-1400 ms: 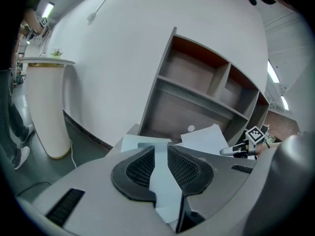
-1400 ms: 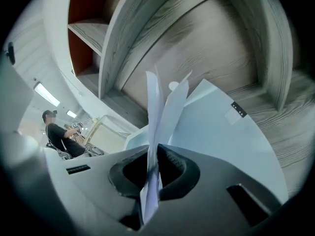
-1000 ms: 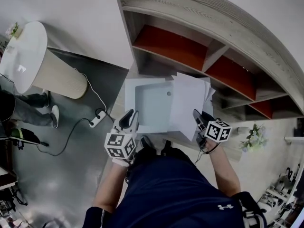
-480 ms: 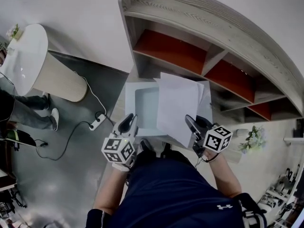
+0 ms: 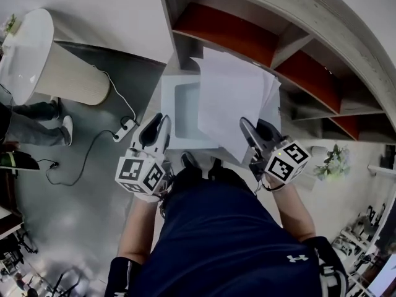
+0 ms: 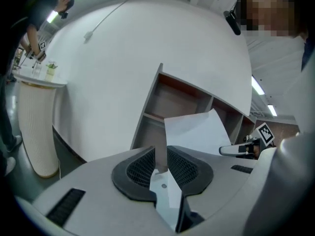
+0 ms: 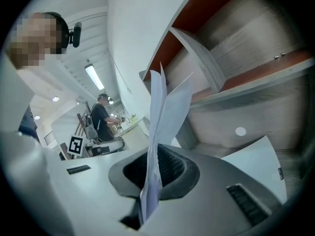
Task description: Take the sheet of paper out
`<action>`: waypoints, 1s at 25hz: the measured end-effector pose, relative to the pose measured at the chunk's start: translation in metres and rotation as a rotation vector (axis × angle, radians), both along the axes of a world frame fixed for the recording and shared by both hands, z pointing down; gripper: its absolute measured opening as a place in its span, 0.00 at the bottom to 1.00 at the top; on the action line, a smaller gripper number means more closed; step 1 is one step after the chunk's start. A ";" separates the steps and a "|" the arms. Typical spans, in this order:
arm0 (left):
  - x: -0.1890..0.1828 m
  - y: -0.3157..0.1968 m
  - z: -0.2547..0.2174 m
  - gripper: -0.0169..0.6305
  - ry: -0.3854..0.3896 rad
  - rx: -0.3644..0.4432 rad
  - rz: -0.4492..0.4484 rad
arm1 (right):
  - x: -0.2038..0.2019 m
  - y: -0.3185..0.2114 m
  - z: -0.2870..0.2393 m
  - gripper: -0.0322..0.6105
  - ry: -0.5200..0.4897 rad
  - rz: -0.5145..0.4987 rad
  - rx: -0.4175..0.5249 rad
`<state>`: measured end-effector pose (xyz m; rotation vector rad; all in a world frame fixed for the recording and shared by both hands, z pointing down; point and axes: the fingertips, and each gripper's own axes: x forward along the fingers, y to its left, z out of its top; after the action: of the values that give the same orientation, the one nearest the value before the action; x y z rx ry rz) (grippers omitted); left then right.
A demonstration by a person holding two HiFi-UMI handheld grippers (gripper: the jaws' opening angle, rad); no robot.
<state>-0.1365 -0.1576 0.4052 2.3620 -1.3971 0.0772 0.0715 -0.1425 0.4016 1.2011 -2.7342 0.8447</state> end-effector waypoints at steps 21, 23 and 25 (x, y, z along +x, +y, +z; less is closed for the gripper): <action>-0.014 0.013 -0.094 0.16 0.189 0.206 0.053 | -0.035 -0.002 -0.004 0.08 0.077 -0.046 0.059; -0.013 0.013 -0.091 0.16 0.197 0.202 0.053 | -0.036 0.000 -0.003 0.08 0.074 -0.053 0.056; -0.011 0.012 -0.088 0.16 0.203 0.196 0.057 | -0.035 0.001 -0.003 0.08 0.077 -0.053 0.054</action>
<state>-0.1477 -0.1457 0.3168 2.4855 -1.2923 -0.2890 0.0365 -0.1413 0.3987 1.1394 -2.7304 0.7074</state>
